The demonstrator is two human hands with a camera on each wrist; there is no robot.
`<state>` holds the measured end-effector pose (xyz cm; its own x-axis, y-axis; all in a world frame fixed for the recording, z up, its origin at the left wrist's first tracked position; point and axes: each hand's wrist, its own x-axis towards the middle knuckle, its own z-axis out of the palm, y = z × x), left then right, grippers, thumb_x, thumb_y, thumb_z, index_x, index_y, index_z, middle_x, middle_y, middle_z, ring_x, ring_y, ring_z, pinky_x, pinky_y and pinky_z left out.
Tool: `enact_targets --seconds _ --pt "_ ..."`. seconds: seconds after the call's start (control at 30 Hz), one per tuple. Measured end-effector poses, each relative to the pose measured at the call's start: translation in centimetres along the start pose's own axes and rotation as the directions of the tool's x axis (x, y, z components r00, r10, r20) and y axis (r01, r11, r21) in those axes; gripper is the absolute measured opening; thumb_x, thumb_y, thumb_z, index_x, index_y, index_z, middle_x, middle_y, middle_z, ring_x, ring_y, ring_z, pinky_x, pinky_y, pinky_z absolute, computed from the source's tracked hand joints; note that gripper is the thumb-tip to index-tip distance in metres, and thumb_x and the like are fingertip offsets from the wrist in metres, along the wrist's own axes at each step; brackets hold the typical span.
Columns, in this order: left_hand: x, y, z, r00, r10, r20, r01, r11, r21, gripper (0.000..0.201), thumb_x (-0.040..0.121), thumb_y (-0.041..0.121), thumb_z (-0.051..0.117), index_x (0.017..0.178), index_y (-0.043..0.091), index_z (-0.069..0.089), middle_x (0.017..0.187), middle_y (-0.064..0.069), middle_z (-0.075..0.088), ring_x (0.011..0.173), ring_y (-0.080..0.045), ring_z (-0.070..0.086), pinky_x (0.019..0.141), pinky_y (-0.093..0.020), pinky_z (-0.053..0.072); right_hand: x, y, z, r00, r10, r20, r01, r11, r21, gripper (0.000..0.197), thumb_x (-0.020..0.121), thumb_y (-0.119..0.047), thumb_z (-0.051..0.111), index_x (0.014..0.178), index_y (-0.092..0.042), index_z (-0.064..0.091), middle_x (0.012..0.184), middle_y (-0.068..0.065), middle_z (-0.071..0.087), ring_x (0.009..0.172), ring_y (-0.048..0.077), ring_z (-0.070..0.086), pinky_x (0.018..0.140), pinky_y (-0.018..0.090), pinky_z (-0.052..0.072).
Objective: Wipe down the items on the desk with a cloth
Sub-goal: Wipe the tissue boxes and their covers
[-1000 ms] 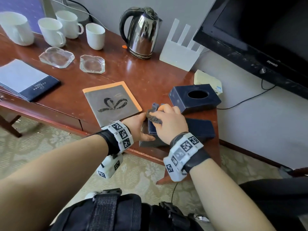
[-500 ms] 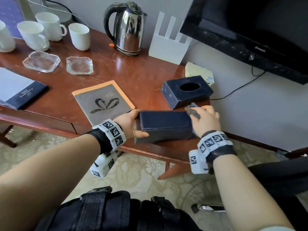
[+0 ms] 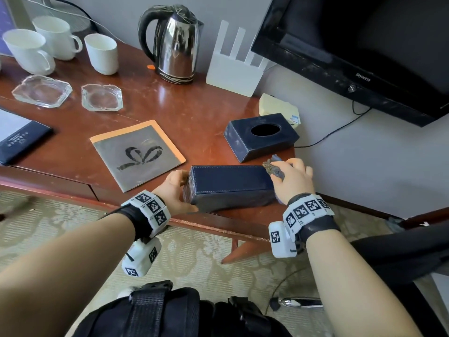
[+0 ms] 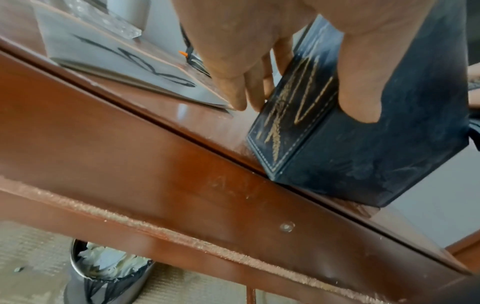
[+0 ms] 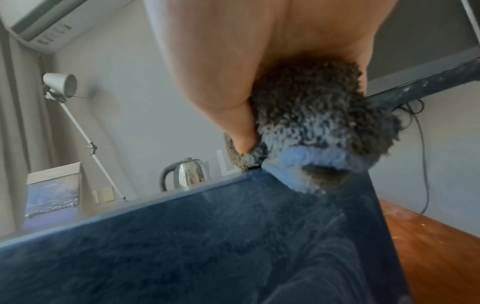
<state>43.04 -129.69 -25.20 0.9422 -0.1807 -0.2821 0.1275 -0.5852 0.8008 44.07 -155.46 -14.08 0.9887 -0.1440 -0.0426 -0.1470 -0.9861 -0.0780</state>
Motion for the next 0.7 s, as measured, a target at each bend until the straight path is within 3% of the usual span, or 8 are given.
enact_targets --seconds 0.2,0.27,0.33,0.43,0.5,0.6,0.63,0.7 --pt "0.1 2.6 -2.5 0.995 0.094 -0.030 -0.094 0.995 0.021 0.091 0.061 0.018 0.086 0.135 0.007 0.035 0.131 -0.006 0.043 0.125 -0.018 0.044 0.103 -0.024 0.035 -0.3 -0.2 -1.2 0.996 -0.090 0.000 0.090 0.993 0.072 0.036 0.095 -0.028 0.048 0.131 -0.027 0.050 0.133 0.001 0.040 0.117 0.024 0.035 0.095 0.032 0.039" --pt "-0.4 5.4 -4.2 0.987 0.159 -0.029 -0.157 0.985 0.066 0.097 0.053 0.038 0.084 0.133 0.007 0.039 0.125 -0.005 0.045 0.120 -0.017 0.047 0.098 -0.021 0.035 -0.2 0.0 -1.9 0.994 -0.110 -0.026 0.112 0.986 0.119 0.036 0.095 -0.027 0.049 0.131 -0.027 0.050 0.133 0.000 0.041 0.118 0.024 0.035 0.096 0.031 0.038" --pt "-0.8 8.6 -5.9 0.965 0.260 -0.035 -0.255 0.960 0.116 0.108 0.038 0.060 0.066 0.130 0.007 0.045 0.115 -0.002 0.046 0.111 -0.017 0.048 0.097 -0.024 0.037 0.0 0.5 -2.9 0.989 -0.133 -0.071 0.142 0.978 0.156 0.036 0.094 -0.026 0.050 0.130 -0.027 0.051 0.132 0.001 0.042 0.118 0.025 0.035 0.098 0.031 0.036" --pt "-0.9 13.4 -7.5 0.942 0.330 -0.067 -0.308 0.924 0.226 0.110 0.031 0.067 0.054 0.126 0.011 0.049 0.107 0.004 0.040 0.102 -0.014 0.044 0.094 -0.026 0.037 0.5 1.6 -4.6 0.978 -0.159 -0.133 0.184 0.960 0.212 0.036 0.093 -0.022 0.050 0.129 -0.025 0.054 0.131 0.003 0.044 0.120 0.027 0.035 0.100 0.032 0.033" --pt "-0.8 16.3 -7.4 0.938 0.341 -0.059 -0.306 0.898 0.316 0.112 0.031 0.070 0.050 0.127 0.013 0.048 0.110 0.004 0.038 0.105 -0.016 0.042 0.098 -0.029 0.035 1.0 2.4 -5.6 0.970 -0.171 -0.171 0.212 0.941 0.262 0.034 0.093 -0.020 0.050 0.126 -0.022 0.056 0.130 0.004 0.045 0.121 0.026 0.037 0.098 0.030 0.034" --pt "-0.5 19.6 -6.1 0.954 0.301 -0.007 -0.269 0.860 0.433 0.108 0.039 0.070 0.054 0.130 0.014 0.047 0.113 0.003 0.037 0.114 -0.023 0.042 0.112 -0.046 0.023 1.6 3.8 -6.8 0.950 -0.162 -0.266 0.254 0.896 0.364 0.030 0.091 -0.019 0.053 0.120 -0.019 0.061 0.125 0.005 0.049 0.118 0.027 0.045 0.098 0.034 0.041" --pt "-0.4 20.5 -5.4 0.961 0.278 0.007 -0.249 0.849 0.466 0.100 0.047 0.068 0.059 0.131 0.015 0.046 0.112 0.004 0.036 0.115 -0.024 0.042 0.114 -0.050 0.015 1.8 4.4 -7.2 0.940 -0.152 -0.306 0.270 0.880 0.392 0.029 0.090 -0.019 0.054 0.118 -0.018 0.062 0.124 0.005 0.050 0.116 0.027 0.048 0.096 0.036 0.043" --pt "-0.1 21.8 -4.0 0.961 0.275 -0.001 -0.232 0.814 0.533 0.082 0.067 0.060 0.067 0.133 0.017 0.045 0.111 0.006 0.036 0.117 -0.022 0.043 0.115 -0.053 0.001 2.2 5.5 -8.3 0.921 -0.135 -0.365 0.296 0.853 0.431 0.028 0.089 -0.019 0.056 0.116 -0.018 0.064 0.121 0.004 0.052 0.111 0.024 0.051 0.089 0.030 0.043"
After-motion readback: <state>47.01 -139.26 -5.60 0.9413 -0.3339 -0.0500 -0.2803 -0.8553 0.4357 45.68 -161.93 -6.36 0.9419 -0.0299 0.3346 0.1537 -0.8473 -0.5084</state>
